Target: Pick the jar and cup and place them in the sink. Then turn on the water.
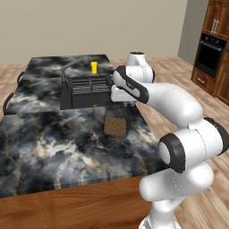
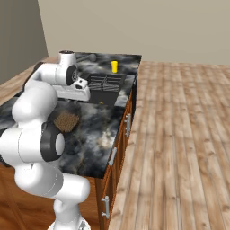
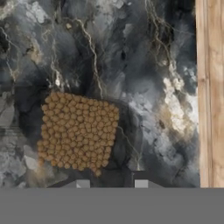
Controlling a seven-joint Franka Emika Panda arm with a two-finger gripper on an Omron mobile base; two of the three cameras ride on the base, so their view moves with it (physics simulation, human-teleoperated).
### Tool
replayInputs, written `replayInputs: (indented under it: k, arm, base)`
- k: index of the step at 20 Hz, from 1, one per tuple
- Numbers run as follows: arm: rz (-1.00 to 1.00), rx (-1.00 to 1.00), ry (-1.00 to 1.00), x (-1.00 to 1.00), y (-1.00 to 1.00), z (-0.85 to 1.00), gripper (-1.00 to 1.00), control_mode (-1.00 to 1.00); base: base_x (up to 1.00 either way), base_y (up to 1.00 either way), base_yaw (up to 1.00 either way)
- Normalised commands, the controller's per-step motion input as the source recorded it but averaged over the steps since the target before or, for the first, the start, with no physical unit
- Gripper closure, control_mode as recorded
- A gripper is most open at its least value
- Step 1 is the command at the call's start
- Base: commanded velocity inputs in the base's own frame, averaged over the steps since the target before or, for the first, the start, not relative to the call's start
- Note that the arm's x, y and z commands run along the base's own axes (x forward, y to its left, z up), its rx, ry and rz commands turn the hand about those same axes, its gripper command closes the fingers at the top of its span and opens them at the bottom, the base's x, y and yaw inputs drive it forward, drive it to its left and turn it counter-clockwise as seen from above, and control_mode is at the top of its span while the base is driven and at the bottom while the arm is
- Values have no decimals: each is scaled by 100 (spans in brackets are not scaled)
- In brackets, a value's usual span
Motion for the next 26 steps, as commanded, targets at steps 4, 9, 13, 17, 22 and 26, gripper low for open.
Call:
replayInputs:
  k: [4,9,13,17,22,26]
  arm:
    - [0,0,0,0,0,39,100,-100]
    - [0,0,0,-1,0,36,100,-100]
    - [0,0,0,-3,0,27,100,-100]
    - [0,0,0,-13,-8,25,100,-100]
    - [1,0,0,-21,-21,14,100,-100]
    - [2,0,0,-25,-29,8,100,-100]
  base:
    - [0,0,0]
    - [0,0,0]
    - [0,0,0]
    - [0,0,0]
    - [0,0,0]
    - [0,0,0]
